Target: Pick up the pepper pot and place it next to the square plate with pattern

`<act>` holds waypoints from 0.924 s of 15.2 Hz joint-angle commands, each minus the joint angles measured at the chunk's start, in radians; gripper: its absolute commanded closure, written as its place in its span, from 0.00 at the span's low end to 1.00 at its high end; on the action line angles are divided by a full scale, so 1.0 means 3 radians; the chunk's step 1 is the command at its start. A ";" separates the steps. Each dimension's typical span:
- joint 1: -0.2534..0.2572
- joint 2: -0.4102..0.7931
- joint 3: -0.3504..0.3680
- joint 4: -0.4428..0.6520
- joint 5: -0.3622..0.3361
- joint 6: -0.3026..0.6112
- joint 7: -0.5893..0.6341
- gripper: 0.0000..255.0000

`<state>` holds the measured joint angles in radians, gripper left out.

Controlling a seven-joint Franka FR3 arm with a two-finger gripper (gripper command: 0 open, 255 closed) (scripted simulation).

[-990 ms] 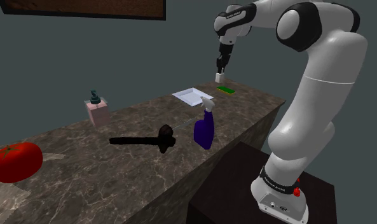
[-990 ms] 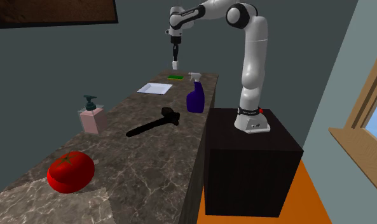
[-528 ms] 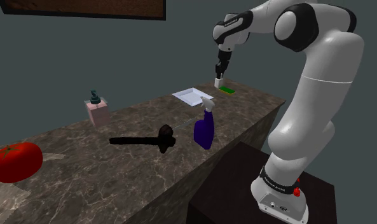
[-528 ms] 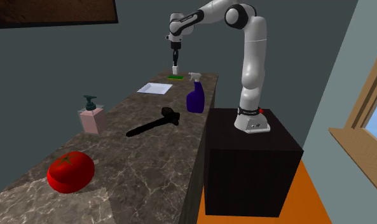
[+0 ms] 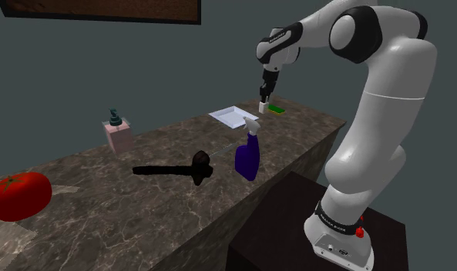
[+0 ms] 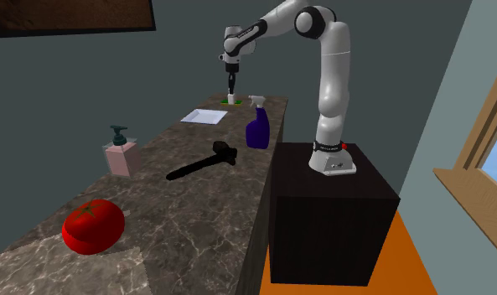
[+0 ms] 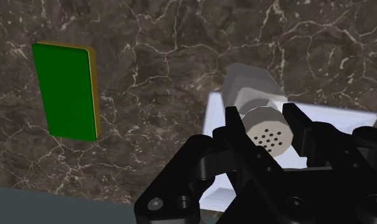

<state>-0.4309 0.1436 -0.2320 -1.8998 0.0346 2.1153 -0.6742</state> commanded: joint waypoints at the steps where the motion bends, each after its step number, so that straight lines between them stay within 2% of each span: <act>1: -0.0005 0.0033 0.0000 -0.0056 0.0011 0.0091 -0.0012 1.00; 11: -0.0017 0.0229 0.0014 -0.0288 0.0077 0.0512 -0.0055 1.00; 14: -0.0017 0.0229 0.0014 -0.0288 0.0077 0.0512 -0.0055 1.00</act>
<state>-0.4360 0.2118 -0.2279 -1.9848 0.0574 2.2667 -0.6904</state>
